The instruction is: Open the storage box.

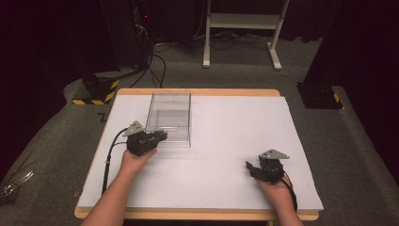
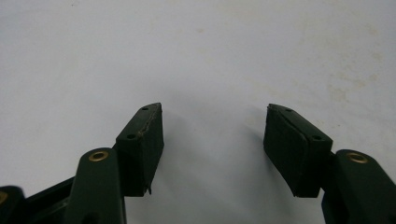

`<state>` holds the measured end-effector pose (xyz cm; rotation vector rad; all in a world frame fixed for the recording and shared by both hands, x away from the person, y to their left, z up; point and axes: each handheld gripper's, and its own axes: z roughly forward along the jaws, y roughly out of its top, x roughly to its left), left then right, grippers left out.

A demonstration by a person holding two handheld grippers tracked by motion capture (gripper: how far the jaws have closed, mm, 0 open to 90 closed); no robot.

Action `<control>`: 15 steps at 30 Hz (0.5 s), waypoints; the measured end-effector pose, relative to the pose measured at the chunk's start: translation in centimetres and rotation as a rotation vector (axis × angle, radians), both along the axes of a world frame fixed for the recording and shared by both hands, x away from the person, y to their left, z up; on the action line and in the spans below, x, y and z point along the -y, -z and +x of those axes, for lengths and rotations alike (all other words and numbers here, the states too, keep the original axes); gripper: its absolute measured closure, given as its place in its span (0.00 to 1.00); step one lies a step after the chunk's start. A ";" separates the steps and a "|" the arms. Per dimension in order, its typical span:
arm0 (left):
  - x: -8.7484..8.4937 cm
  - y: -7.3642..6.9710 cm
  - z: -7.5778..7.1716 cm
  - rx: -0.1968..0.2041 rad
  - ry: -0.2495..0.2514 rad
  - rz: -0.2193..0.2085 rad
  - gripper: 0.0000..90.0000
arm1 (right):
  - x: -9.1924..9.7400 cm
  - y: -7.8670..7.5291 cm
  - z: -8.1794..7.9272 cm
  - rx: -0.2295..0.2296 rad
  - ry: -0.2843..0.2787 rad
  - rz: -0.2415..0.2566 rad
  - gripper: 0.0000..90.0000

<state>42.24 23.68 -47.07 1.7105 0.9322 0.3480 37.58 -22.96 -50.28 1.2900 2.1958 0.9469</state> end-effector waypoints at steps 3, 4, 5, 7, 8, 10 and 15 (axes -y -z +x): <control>0.2 0.1 -0.2 0.010 0.001 0.001 0.83 | 0.0 0.0 0.0 0.000 0.000 0.000 0.42; 0.2 0.3 -0.5 0.014 -0.004 -0.007 0.84 | 0.0 0.0 0.0 0.001 -0.002 0.000 0.43; 0.2 0.3 -0.5 0.014 -0.004 -0.007 0.84 | 0.0 0.0 0.0 0.001 -0.002 0.000 0.43; 0.2 0.4 -0.6 0.012 -0.005 -0.025 0.84 | 0.0 0.0 0.0 0.001 -0.003 0.000 0.43; 0.2 0.4 -0.8 0.016 -0.007 -0.025 0.85 | 0.0 0.0 0.0 0.001 -0.004 -0.003 0.43; 0.2 0.4 -0.9 0.016 -0.004 -0.027 0.85 | 0.0 0.0 0.0 0.002 -0.006 -0.003 0.43; -0.1 0.5 -1.0 0.018 0.018 -0.033 0.86 | 0.0 0.0 0.0 0.003 -0.007 -0.003 0.44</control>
